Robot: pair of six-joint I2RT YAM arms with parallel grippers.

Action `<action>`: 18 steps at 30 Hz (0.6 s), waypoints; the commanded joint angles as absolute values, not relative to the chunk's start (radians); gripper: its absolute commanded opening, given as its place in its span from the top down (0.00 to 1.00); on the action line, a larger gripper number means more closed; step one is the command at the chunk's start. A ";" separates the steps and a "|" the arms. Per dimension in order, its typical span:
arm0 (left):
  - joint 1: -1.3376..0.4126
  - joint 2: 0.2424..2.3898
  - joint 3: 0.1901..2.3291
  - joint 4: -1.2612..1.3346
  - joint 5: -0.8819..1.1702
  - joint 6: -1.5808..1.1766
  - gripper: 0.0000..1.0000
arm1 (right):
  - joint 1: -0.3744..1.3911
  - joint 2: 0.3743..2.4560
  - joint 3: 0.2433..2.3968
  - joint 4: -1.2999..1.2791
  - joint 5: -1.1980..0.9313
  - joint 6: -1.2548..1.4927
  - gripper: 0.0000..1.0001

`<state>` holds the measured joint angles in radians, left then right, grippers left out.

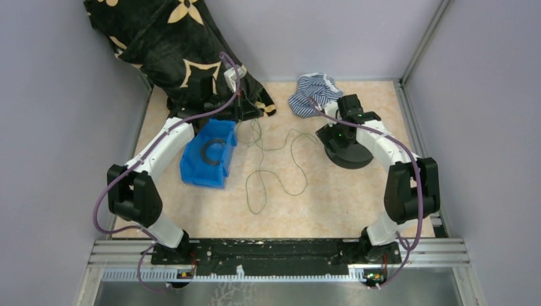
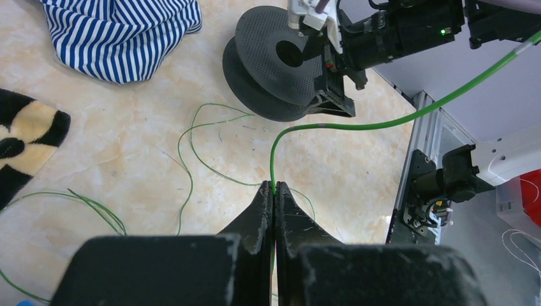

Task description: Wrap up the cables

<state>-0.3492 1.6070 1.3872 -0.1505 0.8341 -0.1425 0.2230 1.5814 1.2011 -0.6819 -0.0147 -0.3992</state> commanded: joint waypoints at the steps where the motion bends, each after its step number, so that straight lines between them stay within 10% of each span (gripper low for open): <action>1: -0.352 1.583 1.405 -0.126 0.850 -0.156 1.00 | 0.210 1.627 1.276 -0.679 -0.006 -0.449 0.01; 18: -0.352 1.576 1.397 -0.117 0.849 -0.155 1.00 | 0.199 1.755 1.305 -0.679 -0.032 -0.508 0.09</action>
